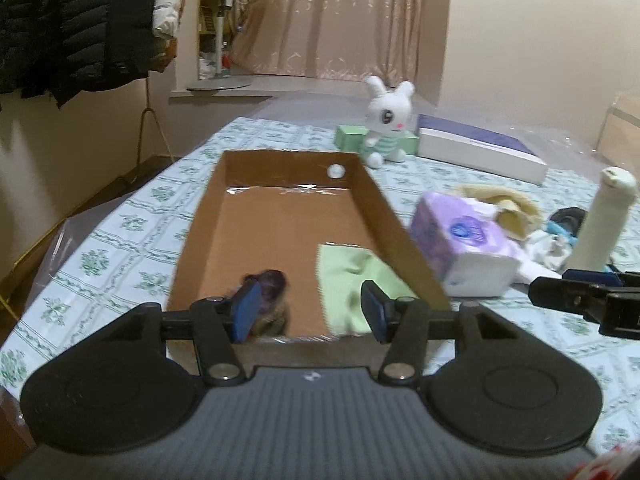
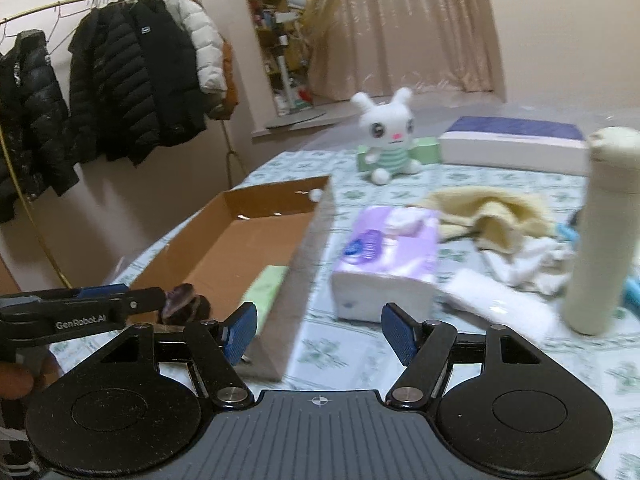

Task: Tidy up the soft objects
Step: 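Withdraw both tools from the box toward the remaining items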

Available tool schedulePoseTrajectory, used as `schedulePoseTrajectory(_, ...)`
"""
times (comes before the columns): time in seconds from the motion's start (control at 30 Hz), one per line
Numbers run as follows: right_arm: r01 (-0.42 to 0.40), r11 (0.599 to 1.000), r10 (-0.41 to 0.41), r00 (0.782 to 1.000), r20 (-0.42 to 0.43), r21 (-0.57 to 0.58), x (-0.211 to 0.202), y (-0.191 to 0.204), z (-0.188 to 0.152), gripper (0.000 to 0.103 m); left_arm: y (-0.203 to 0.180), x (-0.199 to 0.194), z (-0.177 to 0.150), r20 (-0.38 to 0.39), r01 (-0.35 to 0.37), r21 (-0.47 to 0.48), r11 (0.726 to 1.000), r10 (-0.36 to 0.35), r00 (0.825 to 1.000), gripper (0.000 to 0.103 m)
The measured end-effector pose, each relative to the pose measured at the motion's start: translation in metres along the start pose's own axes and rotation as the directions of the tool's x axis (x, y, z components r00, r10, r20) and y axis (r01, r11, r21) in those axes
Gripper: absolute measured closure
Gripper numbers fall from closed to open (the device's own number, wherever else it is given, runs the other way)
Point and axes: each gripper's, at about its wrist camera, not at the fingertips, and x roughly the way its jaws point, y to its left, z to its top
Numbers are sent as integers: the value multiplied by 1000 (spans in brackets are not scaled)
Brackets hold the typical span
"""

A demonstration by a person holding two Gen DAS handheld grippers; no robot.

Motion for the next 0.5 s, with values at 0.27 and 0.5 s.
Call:
schedulePoseTrajectory(0.27,112,994,-112,993,28,14,-53,-28,-15,34,-41,-23,-7,-9,66,6,998,-65,998,44)
schedulePoseTrajectory(0.5,196,977,-201,978,52,81,-93,-63,-23,34,-78,-37,-8,-11,123,23,992,-123,992,36)
